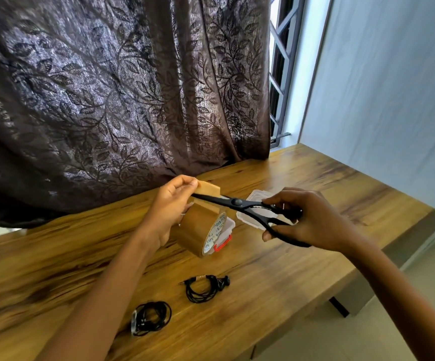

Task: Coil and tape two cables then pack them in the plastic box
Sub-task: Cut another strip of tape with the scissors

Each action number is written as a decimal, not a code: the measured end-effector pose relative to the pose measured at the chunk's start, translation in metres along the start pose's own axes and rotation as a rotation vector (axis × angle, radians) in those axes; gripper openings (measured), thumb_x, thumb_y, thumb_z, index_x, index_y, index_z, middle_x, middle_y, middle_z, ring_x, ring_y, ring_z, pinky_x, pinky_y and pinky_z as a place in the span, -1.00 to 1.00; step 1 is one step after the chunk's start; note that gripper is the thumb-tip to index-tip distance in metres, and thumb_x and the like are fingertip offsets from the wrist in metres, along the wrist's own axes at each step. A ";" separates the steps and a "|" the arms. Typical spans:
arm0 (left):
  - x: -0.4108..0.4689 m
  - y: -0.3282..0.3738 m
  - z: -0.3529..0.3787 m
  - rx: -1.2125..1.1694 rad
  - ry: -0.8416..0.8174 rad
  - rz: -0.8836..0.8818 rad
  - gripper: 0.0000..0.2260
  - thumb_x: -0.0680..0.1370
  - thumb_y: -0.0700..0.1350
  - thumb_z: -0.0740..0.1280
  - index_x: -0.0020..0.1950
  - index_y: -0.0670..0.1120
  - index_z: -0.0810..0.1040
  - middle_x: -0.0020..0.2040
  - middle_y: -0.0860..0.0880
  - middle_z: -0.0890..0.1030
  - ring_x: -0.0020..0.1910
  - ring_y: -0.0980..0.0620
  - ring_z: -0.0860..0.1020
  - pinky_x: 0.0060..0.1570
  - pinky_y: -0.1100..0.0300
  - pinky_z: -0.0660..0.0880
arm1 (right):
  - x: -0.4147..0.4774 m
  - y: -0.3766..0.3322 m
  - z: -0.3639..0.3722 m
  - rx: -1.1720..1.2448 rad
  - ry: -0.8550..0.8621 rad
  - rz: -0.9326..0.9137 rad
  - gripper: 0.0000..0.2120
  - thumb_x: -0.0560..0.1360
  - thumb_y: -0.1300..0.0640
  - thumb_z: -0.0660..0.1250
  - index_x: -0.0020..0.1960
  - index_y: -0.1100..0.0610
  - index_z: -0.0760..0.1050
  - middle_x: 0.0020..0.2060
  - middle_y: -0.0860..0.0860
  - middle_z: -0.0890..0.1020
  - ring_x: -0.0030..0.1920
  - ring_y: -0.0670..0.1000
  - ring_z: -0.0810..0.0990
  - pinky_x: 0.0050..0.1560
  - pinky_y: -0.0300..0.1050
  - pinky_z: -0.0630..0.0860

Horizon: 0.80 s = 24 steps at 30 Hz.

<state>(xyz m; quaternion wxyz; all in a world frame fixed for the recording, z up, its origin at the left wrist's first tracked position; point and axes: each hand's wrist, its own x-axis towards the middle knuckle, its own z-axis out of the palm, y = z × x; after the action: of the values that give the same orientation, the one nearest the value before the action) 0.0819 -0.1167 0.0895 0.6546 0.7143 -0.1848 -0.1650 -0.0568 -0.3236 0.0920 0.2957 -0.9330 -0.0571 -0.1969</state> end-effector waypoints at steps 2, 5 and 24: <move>0.000 -0.003 0.002 -0.001 0.001 0.006 -0.84 0.59 -0.04 0.20 -0.17 0.05 0.50 -0.27 0.12 0.61 -0.35 0.16 0.57 -0.46 0.34 0.40 | -0.001 0.001 0.003 0.026 0.018 0.015 -0.62 0.21 0.16 0.60 -0.02 0.11 0.58 -0.29 -0.22 0.46 -0.33 -0.21 0.44 -0.35 -0.47 0.31; 0.000 -0.008 0.005 0.001 0.004 0.004 -0.83 0.61 -0.05 0.17 -0.17 0.04 0.46 -0.43 0.15 0.59 -0.52 0.23 0.52 -0.60 0.42 0.32 | -0.004 0.001 0.012 0.071 0.013 -0.004 -0.64 0.21 0.15 0.60 -0.07 0.17 0.55 -0.30 -0.20 0.44 -0.33 -0.22 0.41 -0.35 -0.46 0.31; 0.007 -0.034 0.026 0.069 0.068 -0.085 -0.78 0.63 -0.06 0.10 -0.18 0.01 0.43 -0.01 -0.22 0.63 -0.02 -0.13 0.60 -0.05 0.08 0.47 | -0.020 0.034 0.029 0.122 -0.080 -0.008 -0.31 0.21 -0.19 0.52 0.21 0.11 0.40 0.14 0.00 0.48 0.05 -0.02 0.48 -0.06 -0.37 0.41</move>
<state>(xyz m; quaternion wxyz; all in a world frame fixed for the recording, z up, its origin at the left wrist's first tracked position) 0.0773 -0.1397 0.0532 0.6277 0.7489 -0.1377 -0.1616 -0.0582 -0.3346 0.0438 0.3486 -0.9202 -0.0847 -0.1567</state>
